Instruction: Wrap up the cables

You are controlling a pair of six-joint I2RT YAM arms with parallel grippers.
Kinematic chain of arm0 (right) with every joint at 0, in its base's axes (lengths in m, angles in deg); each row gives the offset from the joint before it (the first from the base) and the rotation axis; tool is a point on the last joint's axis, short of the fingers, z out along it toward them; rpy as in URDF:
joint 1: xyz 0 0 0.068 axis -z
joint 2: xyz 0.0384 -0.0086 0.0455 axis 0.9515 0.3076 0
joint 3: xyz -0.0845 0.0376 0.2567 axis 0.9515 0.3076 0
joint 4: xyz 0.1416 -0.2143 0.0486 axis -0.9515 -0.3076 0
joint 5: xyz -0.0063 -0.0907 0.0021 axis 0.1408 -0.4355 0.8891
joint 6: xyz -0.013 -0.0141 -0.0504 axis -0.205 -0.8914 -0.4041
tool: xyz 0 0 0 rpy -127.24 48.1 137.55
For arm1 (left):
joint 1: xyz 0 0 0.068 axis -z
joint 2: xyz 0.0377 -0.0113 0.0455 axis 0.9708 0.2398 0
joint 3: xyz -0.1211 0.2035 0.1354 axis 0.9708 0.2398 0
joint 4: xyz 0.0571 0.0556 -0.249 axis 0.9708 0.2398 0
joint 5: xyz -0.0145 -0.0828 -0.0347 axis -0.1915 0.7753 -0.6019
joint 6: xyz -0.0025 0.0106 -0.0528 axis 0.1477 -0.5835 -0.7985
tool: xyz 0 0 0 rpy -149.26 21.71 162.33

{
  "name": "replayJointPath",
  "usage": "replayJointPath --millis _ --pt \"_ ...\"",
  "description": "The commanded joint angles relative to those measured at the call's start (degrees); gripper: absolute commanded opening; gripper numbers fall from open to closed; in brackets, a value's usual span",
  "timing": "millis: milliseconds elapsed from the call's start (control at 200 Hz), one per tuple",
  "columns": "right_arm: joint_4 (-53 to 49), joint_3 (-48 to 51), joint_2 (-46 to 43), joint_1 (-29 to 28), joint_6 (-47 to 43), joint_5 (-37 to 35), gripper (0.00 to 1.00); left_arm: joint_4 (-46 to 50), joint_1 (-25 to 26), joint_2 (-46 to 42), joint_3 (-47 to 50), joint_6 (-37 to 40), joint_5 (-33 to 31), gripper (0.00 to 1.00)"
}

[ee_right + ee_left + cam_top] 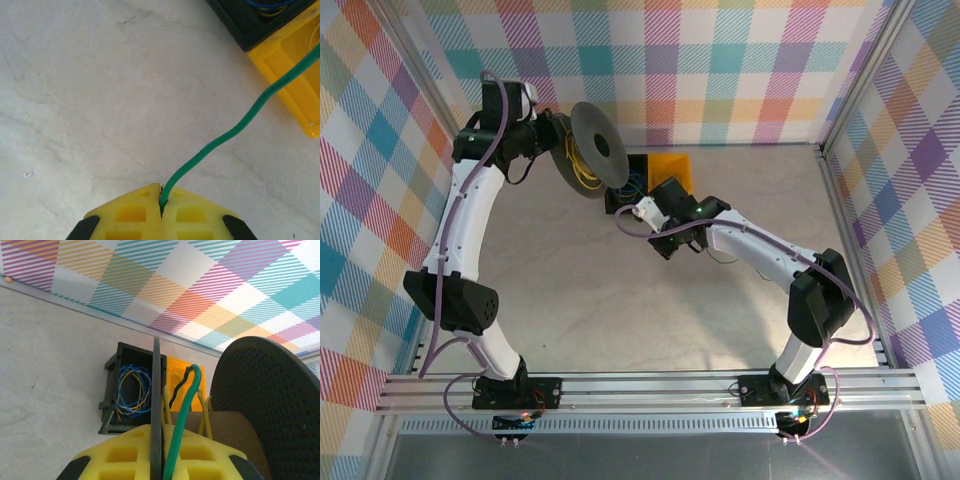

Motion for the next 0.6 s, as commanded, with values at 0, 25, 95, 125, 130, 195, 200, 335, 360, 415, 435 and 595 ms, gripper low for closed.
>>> replayJointPath --millis 0,25,95,125,130,195,200,335,360,415,435,595 --pt "-5.94 -3.13 -2.17 -2.43 -0.33 -1.70 0.00 -6.71 -0.62 -0.39 0.20 -1.12 -3.76 0.00" --pt "-6.48 -3.71 -2.19 -3.02 -0.59 -1.78 0.00 -6.67 -0.48 -0.40 0.48 -0.96 -4.29 0.00" --pt "-7.99 -5.52 -2.23 -4.57 -1.49 -1.92 0.00 -6.38 -0.12 -0.14 0.98 -0.44 -5.59 0.00" --pt "-8.59 -6.30 -2.16 -5.24 -1.91 -2.04 0.00 -6.11 0.03 0.05 0.96 -0.17 -6.23 0.00" --pt "-8.68 -6.48 -2.17 -5.40 -1.94 -2.02 0.00 -6.06 0.08 0.10 0.96 -0.11 -6.35 0.00" --pt "-9.73 -8.23 -2.22 -6.74 -2.72 -1.47 0.00 -5.67 0.62 0.54 1.09 0.62 -7.40 0.00" --pt "-9.78 -8.37 -2.24 -6.85 -2.79 -1.48 0.00 -5.62 0.63 0.56 1.07 0.64 -7.51 0.00" --pt "-11.14 -11.85 -2.44 -9.51 -4.08 1.16 0.00 -4.97 1.76 1.51 0.97 1.51 -9.63 0.00" --pt "-11.19 -12.22 -2.53 -10.02 -4.38 1.73 0.00 -4.90 1.92 1.69 0.94 1.65 -9.85 0.00" --pt "-11.61 -13.77 -2.67 -10.99 -4.99 2.71 0.00 -4.47 2.30 2.14 0.67 2.08 -10.29 0.00" --pt "-11.75 -14.37 -2.70 -11.35 -5.12 2.90 0.00 -4.30 2.47 2.32 0.46 2.26 -10.49 0.00" --pt "-12.45 -19.10 -3.13 -12.98 -6.00 6.12 0.00 -2.12 3.93 3.61 -0.14 4.76 -12.57 0.00"
